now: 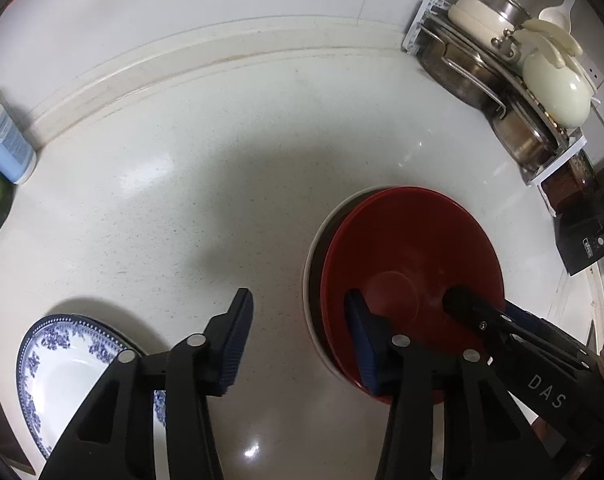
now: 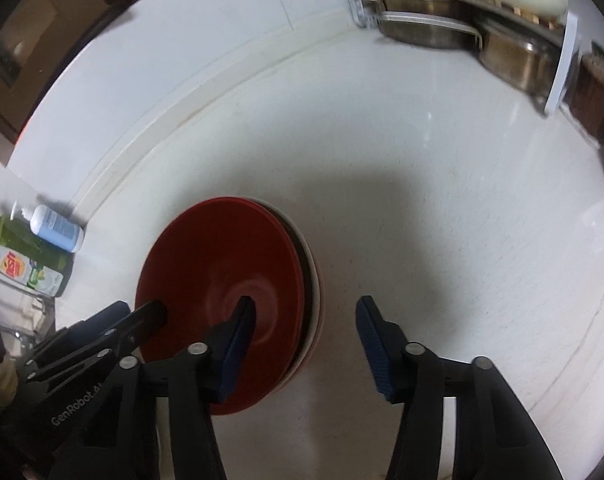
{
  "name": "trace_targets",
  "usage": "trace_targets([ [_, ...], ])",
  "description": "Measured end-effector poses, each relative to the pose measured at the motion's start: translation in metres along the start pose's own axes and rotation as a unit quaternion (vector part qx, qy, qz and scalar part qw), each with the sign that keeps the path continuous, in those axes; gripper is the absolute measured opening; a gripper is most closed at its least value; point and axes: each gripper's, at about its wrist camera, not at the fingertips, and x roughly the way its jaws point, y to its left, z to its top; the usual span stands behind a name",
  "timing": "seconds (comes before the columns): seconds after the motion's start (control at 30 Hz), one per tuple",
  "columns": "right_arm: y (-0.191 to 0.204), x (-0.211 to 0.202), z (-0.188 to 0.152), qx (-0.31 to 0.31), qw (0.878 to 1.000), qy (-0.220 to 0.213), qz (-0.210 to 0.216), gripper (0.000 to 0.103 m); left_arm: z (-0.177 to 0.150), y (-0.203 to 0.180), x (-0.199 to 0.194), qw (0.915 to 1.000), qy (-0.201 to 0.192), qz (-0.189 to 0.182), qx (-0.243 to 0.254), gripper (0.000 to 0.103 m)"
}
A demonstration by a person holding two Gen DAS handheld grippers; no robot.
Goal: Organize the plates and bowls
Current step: 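Close both grippers on the rim of the nested bowl stack, then carry the nested bowls with both grippers over the blue-and-white plate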
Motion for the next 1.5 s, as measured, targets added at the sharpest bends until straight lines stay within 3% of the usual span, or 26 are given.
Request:
trace_targets([
  [0.13, 0.001, 0.007, 0.002, 0.003, 1.000, 0.020, 0.007, 0.041, 0.003, 0.002, 0.006, 0.9998, 0.017, -0.008, -0.008, 0.035],
  [0.33, -0.002, 0.019, 0.002, 0.014, 0.999, 0.048, 0.003, 0.027, 0.005, 0.004, 0.013, 0.9985, 0.036, -0.036, -0.019, 0.028],
  [0.4, -0.003, 0.021, 0.002, 0.016, 0.999, 0.051, 0.004, 0.027, 0.005, 0.003, 0.017, 0.9973, 0.048, -0.050, -0.023, 0.024],
  [0.83, 0.000, 0.024, 0.004, 0.026, 0.998, 0.061, 0.008, 0.024, 0.004, 0.004, 0.009, 0.9974, 0.049, -0.037, -0.037, 0.023],
  [1.07, 0.014, 0.010, 0.003, 0.010, 0.998, 0.053, 0.015, 0.024, -0.001, 0.018, -0.017, 0.9973, 0.026, -0.036, -0.058, 0.023],
  [1.5, 0.085, -0.026, -0.009, -0.067, 0.996, 0.025, 0.045, 0.024, -0.028, 0.073, -0.082, 0.9926, -0.033, -0.018, -0.116, 0.023],
])
